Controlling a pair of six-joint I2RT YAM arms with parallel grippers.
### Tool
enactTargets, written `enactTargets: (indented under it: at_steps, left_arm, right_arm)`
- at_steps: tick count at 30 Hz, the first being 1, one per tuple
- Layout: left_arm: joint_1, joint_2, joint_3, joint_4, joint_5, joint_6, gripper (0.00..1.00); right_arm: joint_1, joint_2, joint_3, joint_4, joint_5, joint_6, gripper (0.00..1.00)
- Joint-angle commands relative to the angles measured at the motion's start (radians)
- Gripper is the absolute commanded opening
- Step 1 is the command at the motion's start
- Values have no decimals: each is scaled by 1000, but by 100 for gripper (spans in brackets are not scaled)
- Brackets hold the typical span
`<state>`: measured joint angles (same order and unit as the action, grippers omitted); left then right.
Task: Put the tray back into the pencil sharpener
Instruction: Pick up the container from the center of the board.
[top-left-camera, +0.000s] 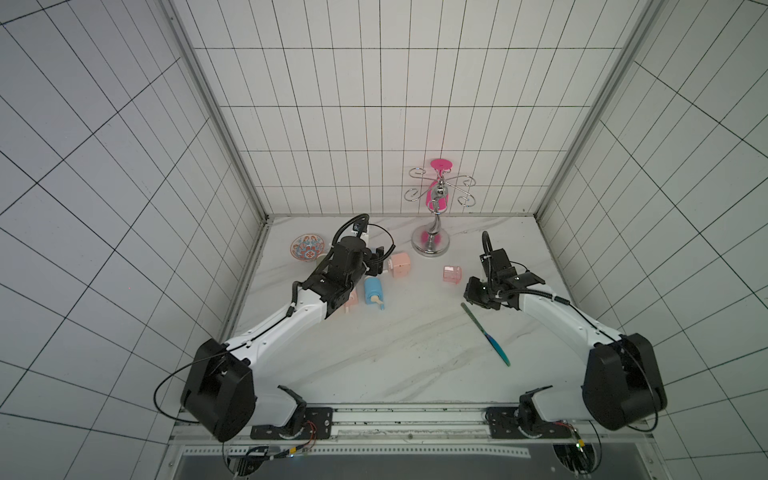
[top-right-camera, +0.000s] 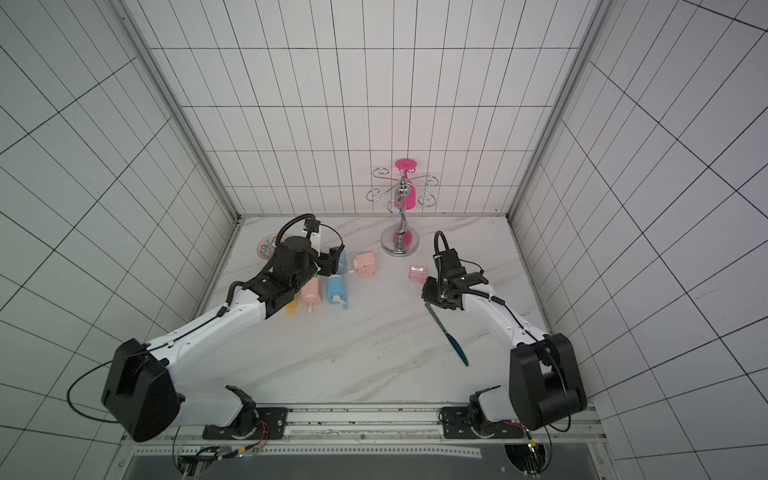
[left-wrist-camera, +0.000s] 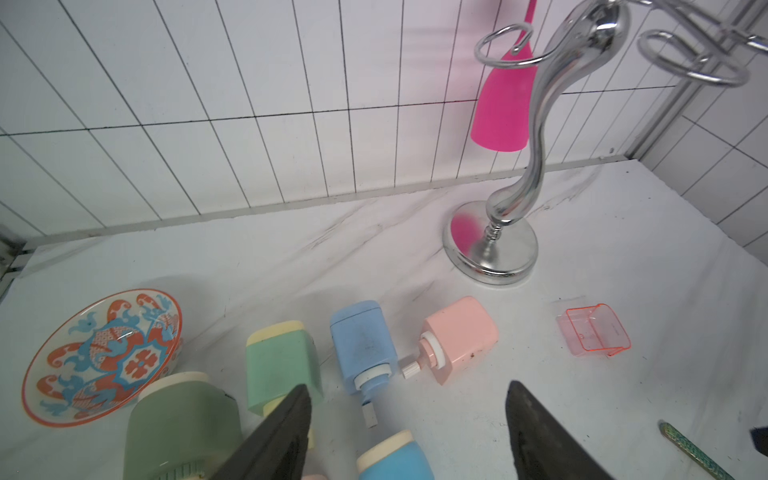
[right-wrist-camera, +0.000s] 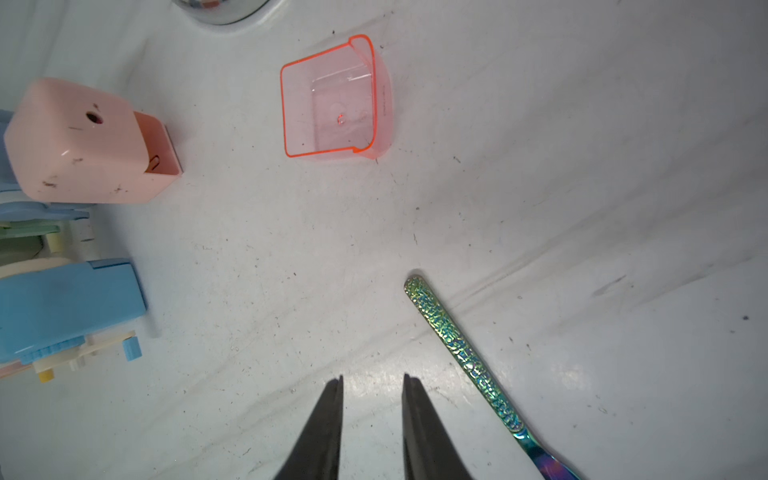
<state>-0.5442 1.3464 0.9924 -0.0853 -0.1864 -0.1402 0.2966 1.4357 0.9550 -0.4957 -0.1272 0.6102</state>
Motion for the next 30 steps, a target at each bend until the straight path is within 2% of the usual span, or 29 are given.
enactTargets:
  at_steps: [1,7,14,30]
  left_arm:
    - [-2,-39,-38,147,84,74,75]
    - [-2,-44,-61,157,148,127,75]
    - [-2,-40,-81,165,190,168,75]
    - [-2,-34,-109,212,230,104,75]
  right_arm:
    - [-27,60,76,79,21,34,33]
    - [-61,187,165,151,22,11,41]
    - [-82,316,266,159,14,-31,42]
    - [-84,455,332,148,58,-44,25]
